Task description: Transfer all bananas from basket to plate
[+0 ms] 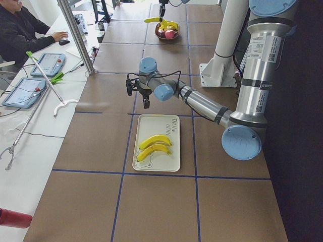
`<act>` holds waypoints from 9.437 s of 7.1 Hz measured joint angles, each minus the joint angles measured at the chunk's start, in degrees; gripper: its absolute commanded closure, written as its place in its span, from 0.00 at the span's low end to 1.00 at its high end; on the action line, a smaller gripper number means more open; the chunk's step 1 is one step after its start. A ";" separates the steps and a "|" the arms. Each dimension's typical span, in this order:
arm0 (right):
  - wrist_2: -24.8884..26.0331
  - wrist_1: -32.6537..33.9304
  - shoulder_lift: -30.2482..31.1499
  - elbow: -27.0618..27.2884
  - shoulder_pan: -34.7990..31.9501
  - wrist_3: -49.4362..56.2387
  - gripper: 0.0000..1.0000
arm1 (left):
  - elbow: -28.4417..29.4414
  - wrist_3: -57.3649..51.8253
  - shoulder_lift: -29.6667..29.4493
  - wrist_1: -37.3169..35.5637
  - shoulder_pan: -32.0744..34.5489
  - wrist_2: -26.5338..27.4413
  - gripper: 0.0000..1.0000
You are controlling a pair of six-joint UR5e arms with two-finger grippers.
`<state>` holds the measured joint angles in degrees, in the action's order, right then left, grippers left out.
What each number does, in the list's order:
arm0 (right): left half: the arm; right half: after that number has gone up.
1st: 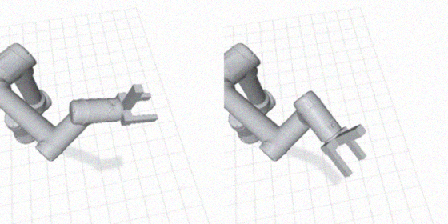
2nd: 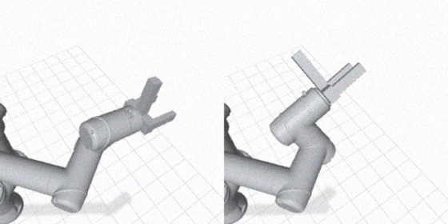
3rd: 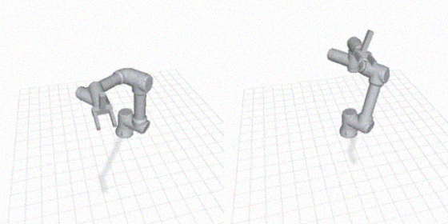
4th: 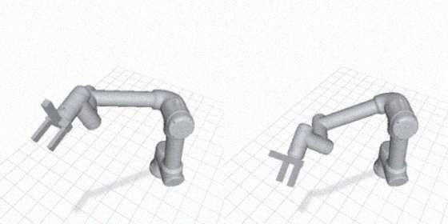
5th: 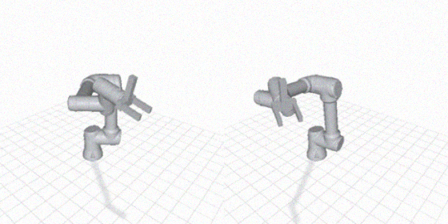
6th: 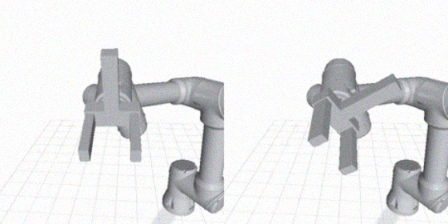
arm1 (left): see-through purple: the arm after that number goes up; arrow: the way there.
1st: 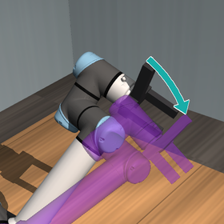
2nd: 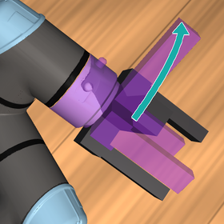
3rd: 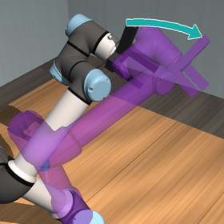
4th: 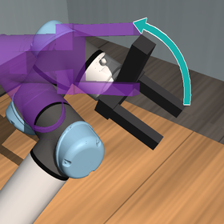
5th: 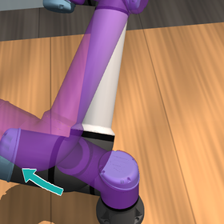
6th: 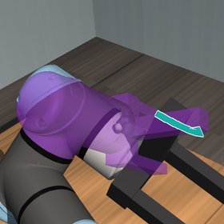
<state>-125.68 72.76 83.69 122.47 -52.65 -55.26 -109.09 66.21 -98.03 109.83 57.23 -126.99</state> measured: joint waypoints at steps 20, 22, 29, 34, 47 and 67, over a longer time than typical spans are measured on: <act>37.68 -11.01 -16.63 -0.21 37.18 -31.37 0.00 | 8.28 41.79 -24.55 31.51 -25.10 11.51 1.00; 37.64 -10.90 -16.60 -0.09 37.09 -31.42 0.00 | 8.29 41.65 -24.47 31.19 -24.65 11.50 1.00; 18.64 5.31 -15.58 5.57 20.24 -27.20 0.00 | 7.27 19.35 -7.31 10.25 -6.41 3.93 1.00; 15.06 12.55 -15.03 5.84 15.11 -21.24 0.00 | 12.92 12.33 4.27 9.98 -4.19 10.18 1.00; -3.94 -13.84 25.75 -1.41 -5.26 -7.18 0.00 | 0.19 15.68 5.45 14.18 -5.24 8.58 0.00; -11.65 -47.08 25.11 -15.67 -14.05 -21.30 1.00 | -0.58 16.04 4.00 14.06 -5.89 8.00 0.00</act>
<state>-137.33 25.68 108.80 106.80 -66.71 -76.56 -109.67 82.25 -94.03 123.89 51.34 -118.99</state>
